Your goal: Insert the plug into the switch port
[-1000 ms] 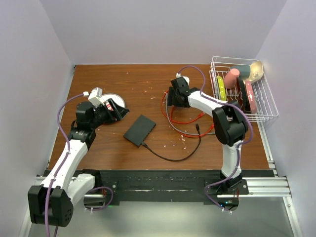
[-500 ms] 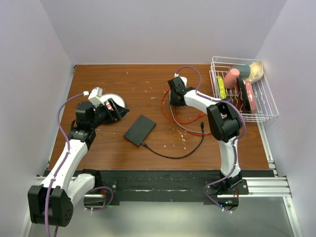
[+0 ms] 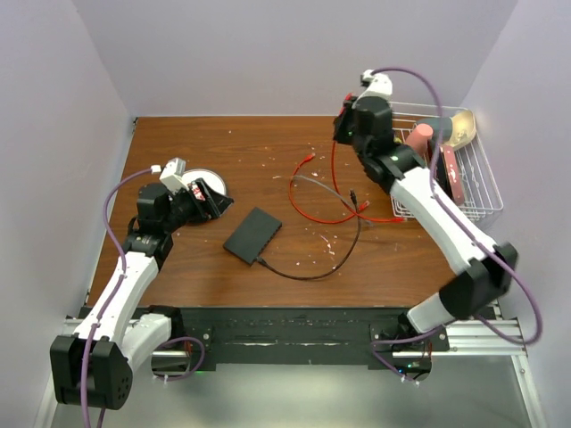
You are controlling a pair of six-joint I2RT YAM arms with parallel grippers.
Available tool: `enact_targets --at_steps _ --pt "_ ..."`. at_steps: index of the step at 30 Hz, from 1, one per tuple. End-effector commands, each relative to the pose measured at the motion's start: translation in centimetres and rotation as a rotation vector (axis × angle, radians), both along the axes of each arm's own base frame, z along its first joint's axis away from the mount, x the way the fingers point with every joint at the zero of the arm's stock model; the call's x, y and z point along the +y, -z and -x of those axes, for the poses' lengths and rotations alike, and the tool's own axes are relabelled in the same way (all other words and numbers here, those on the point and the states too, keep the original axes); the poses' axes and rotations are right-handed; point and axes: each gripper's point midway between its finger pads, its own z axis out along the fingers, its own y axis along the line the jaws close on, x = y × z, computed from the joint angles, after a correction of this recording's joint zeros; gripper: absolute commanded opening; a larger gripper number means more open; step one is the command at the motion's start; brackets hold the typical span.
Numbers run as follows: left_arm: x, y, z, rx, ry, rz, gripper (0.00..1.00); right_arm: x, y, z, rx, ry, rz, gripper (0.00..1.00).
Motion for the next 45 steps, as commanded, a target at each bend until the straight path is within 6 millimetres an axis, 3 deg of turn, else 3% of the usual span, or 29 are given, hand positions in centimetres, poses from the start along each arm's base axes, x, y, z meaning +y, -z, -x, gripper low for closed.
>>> enact_targets --at_steps 1,3,9,15,16,22,26,32,36,39,41,42,44,45 --pt "0.1 -2.8 -0.5 -0.083 0.008 -0.014 0.80 -3.0 -10.0 3.0 -0.257 0.026 -0.027 0.00" --pt "0.1 -2.9 -0.4 -0.086 0.008 -0.013 0.80 -4.6 -14.3 5.2 -0.379 0.043 -0.048 0.00" --pt "0.1 -3.2 -0.4 -0.092 0.007 -0.010 0.80 -8.7 -21.2 8.6 -0.580 0.147 -0.018 0.00" --pt "0.0 -3.2 -0.4 -0.092 0.010 -0.006 0.80 -10.1 -26.8 10.6 -0.703 0.176 -0.023 0.00" --pt "0.0 -3.3 -0.3 -0.094 0.012 -0.005 0.80 -10.4 -28.8 11.4 -0.756 0.181 -0.050 0.00" --pt "-0.1 -3.3 -0.3 -0.094 0.017 -0.006 0.80 -10.4 -33.3 12.8 -0.879 0.152 -0.065 0.00" --pt "-0.1 -3.4 -0.3 -0.095 0.021 -0.009 0.80 -10.6 -34.9 13.0 -0.937 0.167 -0.024 0.00" --pt "-0.1 -3.3 -0.5 -0.091 0.024 -0.016 0.80 -10.0 -34.3 11.2 -0.927 0.178 0.051 0.00" --pt "-0.2 -3.2 -0.5 -0.088 0.031 -0.015 0.80 -7.0 -32.3 9.7 -0.856 0.038 0.078 0.00" --pt "-0.2 -3.3 -0.5 -0.096 0.032 -0.017 0.80 -5.0 -27.5 8.2 -0.711 -0.058 0.105 0.00" --pt "-0.2 -3.4 -0.4 -0.101 0.035 -0.020 0.80 -3.5 -24.7 8.5 -0.640 -0.148 0.097 0.00" --pt "-0.2 -3.5 -0.4 -0.104 0.039 -0.021 0.80 -2.4 -20.9 7.7 -0.567 -0.195 0.118 0.00" --pt "-0.2 -3.5 -0.4 -0.109 0.042 -0.025 0.80 -1.7 -18.6 8.7 -0.534 -0.256 0.093 0.00" --pt "-0.2 -3.4 -0.3 -0.108 0.044 -0.026 0.80 -1.1 -14.6 8.3 -0.457 -0.287 0.116 0.00"
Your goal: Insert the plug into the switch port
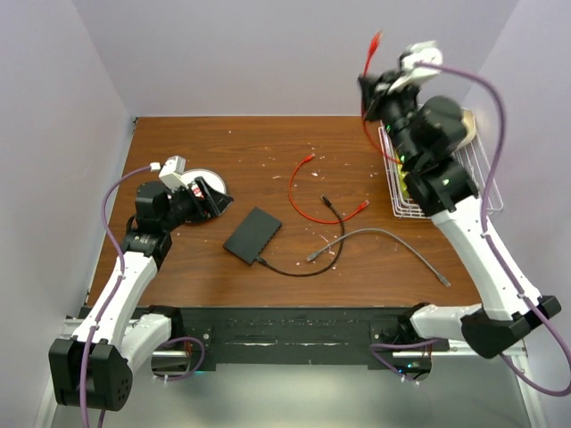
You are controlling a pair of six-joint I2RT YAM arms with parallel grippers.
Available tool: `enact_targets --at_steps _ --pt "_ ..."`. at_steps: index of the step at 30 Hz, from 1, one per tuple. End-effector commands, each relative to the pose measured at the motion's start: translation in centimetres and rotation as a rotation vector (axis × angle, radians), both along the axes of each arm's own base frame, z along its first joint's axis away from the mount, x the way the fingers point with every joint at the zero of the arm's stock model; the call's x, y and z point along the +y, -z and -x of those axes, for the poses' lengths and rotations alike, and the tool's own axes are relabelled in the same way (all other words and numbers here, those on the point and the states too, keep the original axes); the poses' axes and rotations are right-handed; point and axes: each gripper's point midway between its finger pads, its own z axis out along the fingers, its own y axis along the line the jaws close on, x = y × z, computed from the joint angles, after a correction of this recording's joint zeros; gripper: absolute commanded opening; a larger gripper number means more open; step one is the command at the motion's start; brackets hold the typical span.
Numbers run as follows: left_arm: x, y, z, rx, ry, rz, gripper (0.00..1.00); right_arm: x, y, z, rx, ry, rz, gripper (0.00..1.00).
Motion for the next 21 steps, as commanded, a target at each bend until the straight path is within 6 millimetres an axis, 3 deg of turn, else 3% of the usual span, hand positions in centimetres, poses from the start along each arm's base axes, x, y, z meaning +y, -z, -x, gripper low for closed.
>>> enact_targets --at_steps 1,2,3,9,14,18,21 --pt "-0.3 -2.4 -0.3 -0.085 0.035 -0.010 0.80 2.6 9.5 1.2 0.204 -0.158 0.063 0.00" --pt "-0.3 -2.4 -0.3 -0.087 0.039 -0.009 0.80 2.7 10.6 1.9 0.223 -0.188 0.069 0.00" --pt "-0.4 -1.9 -0.2 -0.078 0.042 -0.004 0.80 3.1 14.2 1.9 0.293 -0.202 0.099 0.00" --pt "-1.3 -1.1 -0.2 -0.103 0.083 0.045 0.80 6.2 26.2 4.8 0.578 -0.375 0.154 0.00" --pt "-2.0 -0.5 0.0 -0.119 0.123 0.081 0.79 11.2 33.1 8.0 0.692 -0.465 0.262 0.00" --pt "-3.3 1.3 1.4 -0.092 0.196 0.120 0.78 13.3 39.2 9.5 0.795 -0.523 0.310 0.00" --pt "-4.4 2.8 2.4 -0.079 0.243 0.133 0.78 14.6 41.9 10.4 0.825 -0.567 0.323 0.00"
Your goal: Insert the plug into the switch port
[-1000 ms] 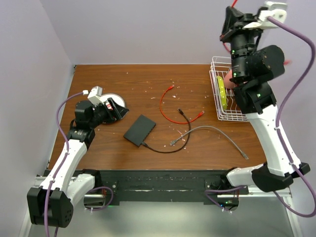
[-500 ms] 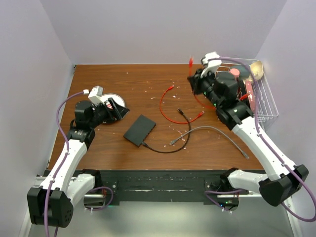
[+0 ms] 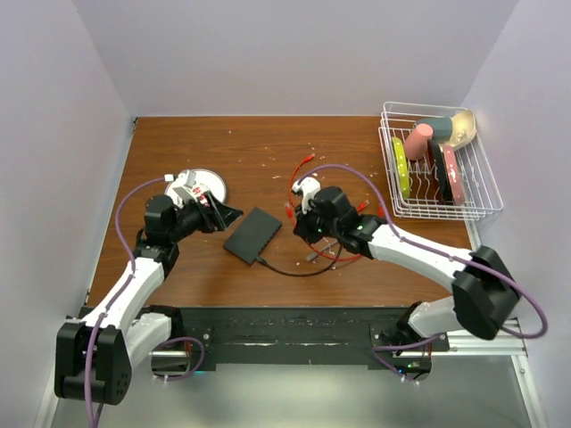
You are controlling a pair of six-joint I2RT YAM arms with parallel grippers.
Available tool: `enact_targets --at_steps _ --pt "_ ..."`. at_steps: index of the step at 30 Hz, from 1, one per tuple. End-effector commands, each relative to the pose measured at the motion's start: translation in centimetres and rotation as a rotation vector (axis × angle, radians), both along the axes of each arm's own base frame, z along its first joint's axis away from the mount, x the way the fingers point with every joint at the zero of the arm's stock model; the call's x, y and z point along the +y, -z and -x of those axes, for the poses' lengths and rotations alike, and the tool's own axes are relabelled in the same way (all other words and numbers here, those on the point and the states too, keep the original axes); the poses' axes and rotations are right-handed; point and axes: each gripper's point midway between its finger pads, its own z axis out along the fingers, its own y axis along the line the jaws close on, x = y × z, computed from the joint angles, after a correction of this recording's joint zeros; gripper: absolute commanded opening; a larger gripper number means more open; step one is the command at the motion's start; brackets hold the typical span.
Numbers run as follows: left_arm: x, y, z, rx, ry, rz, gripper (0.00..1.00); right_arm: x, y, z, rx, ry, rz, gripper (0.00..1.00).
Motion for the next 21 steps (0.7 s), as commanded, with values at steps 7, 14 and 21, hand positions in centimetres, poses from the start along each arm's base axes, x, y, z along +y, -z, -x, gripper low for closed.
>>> enact_targets --at_steps 7,14,21 --pt "-3.8 1.9 2.7 -0.038 0.182 0.137 0.74 4.4 3.4 1.2 0.011 -0.091 -0.043 0.00" --pt "-5.4 2.3 2.5 -0.013 0.201 0.152 0.71 5.9 3.7 2.6 0.010 -0.124 -0.035 0.00" --pt "-5.3 3.0 1.6 0.029 0.149 0.147 0.63 6.9 2.2 4.1 0.002 -0.183 -0.083 0.00"
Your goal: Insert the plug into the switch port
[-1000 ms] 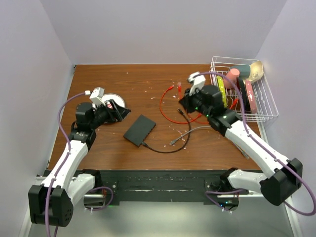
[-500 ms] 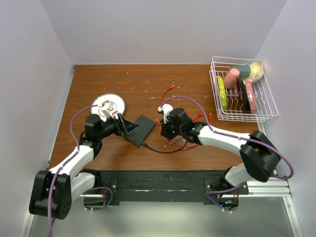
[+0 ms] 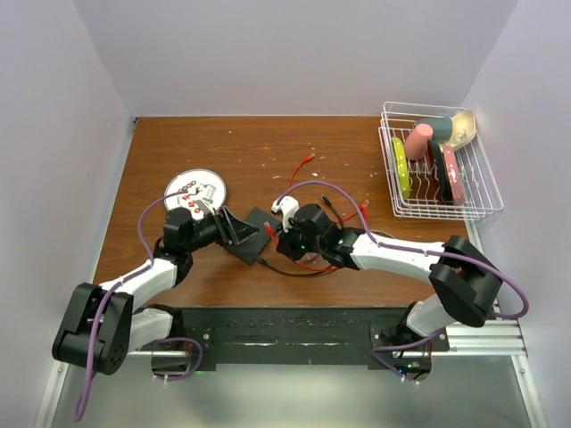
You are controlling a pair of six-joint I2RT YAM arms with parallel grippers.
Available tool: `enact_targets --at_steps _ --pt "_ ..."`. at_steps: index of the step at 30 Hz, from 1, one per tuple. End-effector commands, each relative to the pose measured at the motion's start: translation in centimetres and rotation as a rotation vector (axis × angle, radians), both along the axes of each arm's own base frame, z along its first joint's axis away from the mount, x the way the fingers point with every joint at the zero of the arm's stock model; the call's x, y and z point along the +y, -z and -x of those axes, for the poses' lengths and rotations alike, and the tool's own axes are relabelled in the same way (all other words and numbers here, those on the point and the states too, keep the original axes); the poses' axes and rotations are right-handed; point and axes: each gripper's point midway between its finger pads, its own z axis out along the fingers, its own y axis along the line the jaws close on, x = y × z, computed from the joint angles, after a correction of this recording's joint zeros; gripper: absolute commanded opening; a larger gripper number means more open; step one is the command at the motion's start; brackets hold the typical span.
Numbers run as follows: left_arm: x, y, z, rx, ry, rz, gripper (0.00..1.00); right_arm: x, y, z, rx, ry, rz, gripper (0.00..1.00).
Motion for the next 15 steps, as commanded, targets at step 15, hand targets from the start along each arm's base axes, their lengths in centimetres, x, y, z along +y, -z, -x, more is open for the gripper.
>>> enact_targets --at_steps 15 --pt "-0.8 -2.1 -2.1 -0.030 -0.033 0.026 0.57 2.7 -5.3 2.2 -0.051 -0.120 -0.127 0.00"
